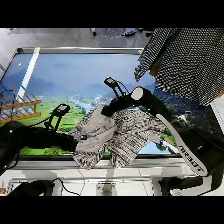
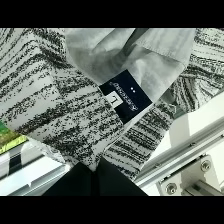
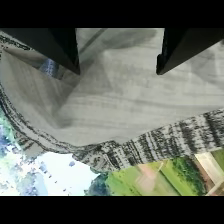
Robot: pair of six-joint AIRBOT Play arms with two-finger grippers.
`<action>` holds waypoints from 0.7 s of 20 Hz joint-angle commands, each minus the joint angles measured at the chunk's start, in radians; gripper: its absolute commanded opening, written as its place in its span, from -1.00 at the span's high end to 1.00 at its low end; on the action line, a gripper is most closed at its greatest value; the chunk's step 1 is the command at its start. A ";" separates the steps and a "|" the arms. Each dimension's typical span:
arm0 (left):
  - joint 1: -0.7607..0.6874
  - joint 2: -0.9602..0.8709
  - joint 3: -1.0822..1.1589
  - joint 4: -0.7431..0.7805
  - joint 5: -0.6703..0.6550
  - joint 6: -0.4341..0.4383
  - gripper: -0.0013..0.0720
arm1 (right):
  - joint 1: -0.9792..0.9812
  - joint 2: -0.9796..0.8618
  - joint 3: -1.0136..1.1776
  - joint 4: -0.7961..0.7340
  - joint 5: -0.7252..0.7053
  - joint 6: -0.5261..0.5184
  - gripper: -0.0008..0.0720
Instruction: Fold the clothes and pants, and hang the long-sleeved shirts on hangers.
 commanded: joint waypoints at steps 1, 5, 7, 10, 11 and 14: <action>0.002 -0.019 0.001 0.006 0.011 -0.002 0.90 | 0.010 -0.062 0.001 0.019 -0.053 0.078 -0.55; 0.002 -0.035 0.001 0.006 0.010 -0.002 0.90 | 0.005 -0.123 0.001 0.032 -0.205 0.284 -0.53; 0.002 -0.035 0.001 0.006 0.010 -0.002 0.90 | 0.005 -0.145 0.001 0.112 -0.251 0.301 -0.43; 0.002 -0.035 0.001 0.008 0.007 -0.001 0.90 | 0.009 -0.156 0.001 0.222 -0.275 0.290 0.86; 0.002 -0.034 0.002 0.010 0.007 0.005 0.90 | 0.009 -0.151 0.005 0.237 -0.276 0.286 0.86; 0.004 -0.031 0.012 0.154 0.008 0.006 0.90 | -0.021 -0.132 0.121 0.240 -0.164 0.284 0.87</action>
